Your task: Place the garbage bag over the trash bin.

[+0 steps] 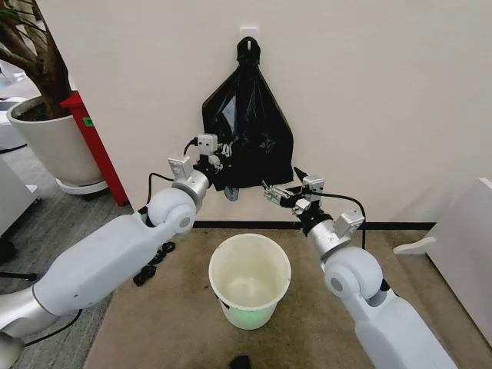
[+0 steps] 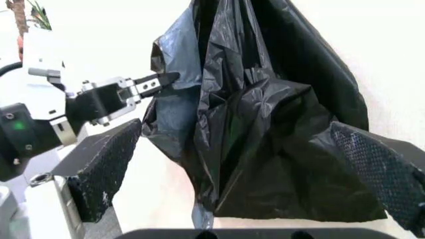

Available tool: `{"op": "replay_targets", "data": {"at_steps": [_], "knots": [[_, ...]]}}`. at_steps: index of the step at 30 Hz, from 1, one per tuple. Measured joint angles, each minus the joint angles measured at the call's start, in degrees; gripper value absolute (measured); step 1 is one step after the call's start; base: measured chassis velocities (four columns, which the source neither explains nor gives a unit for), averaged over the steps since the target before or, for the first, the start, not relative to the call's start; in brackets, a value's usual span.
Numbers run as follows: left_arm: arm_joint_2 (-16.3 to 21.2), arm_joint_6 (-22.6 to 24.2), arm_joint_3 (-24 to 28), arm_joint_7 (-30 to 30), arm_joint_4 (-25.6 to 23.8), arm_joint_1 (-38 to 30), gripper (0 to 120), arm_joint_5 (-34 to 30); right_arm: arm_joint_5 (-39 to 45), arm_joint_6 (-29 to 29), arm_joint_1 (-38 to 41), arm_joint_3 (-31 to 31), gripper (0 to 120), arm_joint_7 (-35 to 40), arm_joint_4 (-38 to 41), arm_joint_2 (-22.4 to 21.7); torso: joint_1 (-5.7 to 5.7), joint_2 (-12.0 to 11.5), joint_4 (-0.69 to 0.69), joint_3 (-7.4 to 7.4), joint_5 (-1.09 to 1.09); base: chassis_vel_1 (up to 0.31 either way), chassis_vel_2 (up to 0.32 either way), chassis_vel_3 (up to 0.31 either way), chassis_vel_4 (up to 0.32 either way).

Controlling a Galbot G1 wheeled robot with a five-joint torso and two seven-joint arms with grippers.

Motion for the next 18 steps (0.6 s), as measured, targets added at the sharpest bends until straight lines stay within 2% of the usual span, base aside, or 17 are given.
{"op": "replay_targets", "data": {"at_steps": [4, 6, 8, 12, 18], "knots": [[0.5, 0.0, -3.8, 0.0, -1.9, 2.5, 0, 0.5, 0.8, 0.3, 1.7, -0.7, 100, 0.7, -0.4, -0.7, 0.00, 0.0, 0.00, 0.00, 0.00, 0.000, 0.000, 0.000, 0.000], [0.5, 0.0, -4.1, 0.0, -2.0, 2.6, 0, 0.5, 0.8, 0.3, 1.8, -0.7, 100, 0.7, -0.4, -0.7, 0.00, 0.0, 0.00, 0.00, 0.00, 0.000, 0.000, 0.000, 0.000], [1.5, 0.3, -8.1, 0.2, -4.1, 4.9, 0, 0.8, 1.8, 0.7, 5.0, -2.1, 100, 1.5, -1.3, -1.2, 0.00, 0.0, 0.00, 0.00, 0.01, 0.000, 0.000, 0.000, 0.000], [3.1, 0.4, -12.9, 0.6, -6.4, 8.5, 0, 1.8, 3.3, 0.9, 11.8, -5.9, 100, 4.3, -3.4, -1.0, 0.00, 0.0, 0.01, 0.00, 0.00, 0.000, 0.000, 0.000, 0.000], [5.0, 0.7, -17.7, 1.2, -9.5, 13.4, 0, 2.8, 4.9, -0.1, 19.7, -10.8, 100, 9.8, -7.0, 1.2, 0.00, 0.0, 0.02, 0.00, -0.01, 0.000, 0.000, 0.000, 0.000]]}}
